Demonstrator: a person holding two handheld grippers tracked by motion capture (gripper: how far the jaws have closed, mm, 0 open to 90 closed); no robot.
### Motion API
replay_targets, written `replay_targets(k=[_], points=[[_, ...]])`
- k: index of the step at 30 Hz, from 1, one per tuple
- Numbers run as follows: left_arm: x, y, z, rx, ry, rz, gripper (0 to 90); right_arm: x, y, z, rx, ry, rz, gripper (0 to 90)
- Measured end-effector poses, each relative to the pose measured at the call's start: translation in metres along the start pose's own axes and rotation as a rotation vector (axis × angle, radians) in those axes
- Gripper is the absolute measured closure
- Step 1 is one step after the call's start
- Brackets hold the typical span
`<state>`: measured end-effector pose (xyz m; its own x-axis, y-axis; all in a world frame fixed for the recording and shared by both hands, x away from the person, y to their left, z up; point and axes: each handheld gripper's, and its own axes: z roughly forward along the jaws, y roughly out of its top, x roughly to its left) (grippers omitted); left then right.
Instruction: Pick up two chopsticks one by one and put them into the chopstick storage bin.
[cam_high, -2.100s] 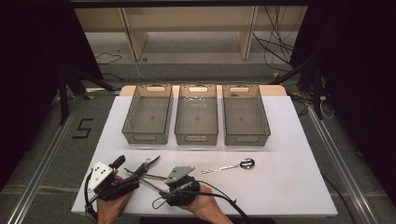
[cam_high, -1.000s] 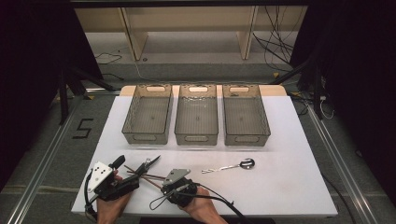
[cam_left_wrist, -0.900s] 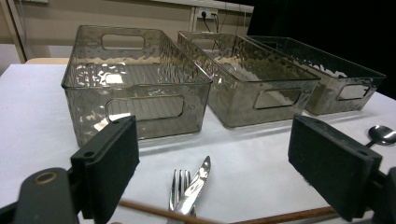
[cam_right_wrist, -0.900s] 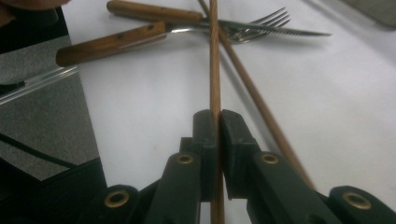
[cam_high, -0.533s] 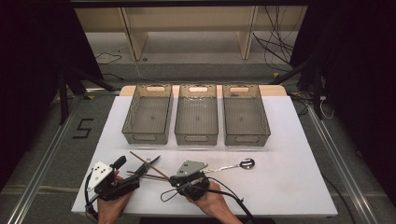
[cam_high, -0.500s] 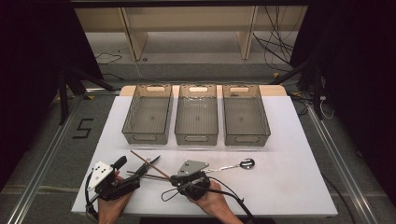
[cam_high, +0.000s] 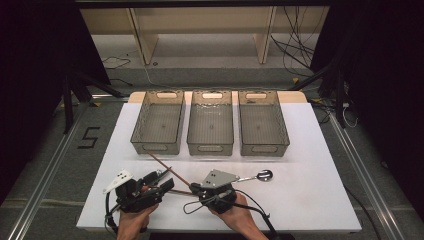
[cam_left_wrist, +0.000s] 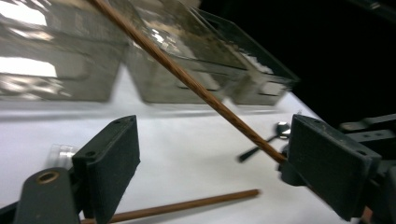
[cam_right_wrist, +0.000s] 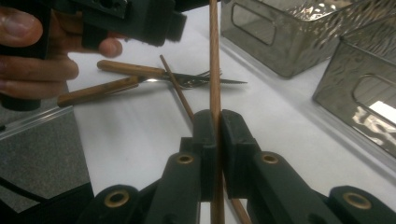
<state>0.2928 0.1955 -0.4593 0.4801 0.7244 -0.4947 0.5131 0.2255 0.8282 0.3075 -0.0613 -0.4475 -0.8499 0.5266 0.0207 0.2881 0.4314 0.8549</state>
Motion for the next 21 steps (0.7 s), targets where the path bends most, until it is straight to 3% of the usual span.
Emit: replay_targets(k=[8,16,21], points=[[-0.014,0.003,0.020,0.061,-0.102,-0.083,23.3,-0.003,-0.004,-0.009,-0.030,-0.013,-0.002,85.5],[-0.015,0.002,0.034,0.094,-0.161,-0.157,44.9,-0.001,-0.005,-0.012,-0.057,-0.012,-0.010,85.5],[-0.016,0.000,0.038,0.105,-0.196,-0.175,56.1,-0.001,-0.006,-0.011,-0.054,-0.011,-0.011,85.4]])
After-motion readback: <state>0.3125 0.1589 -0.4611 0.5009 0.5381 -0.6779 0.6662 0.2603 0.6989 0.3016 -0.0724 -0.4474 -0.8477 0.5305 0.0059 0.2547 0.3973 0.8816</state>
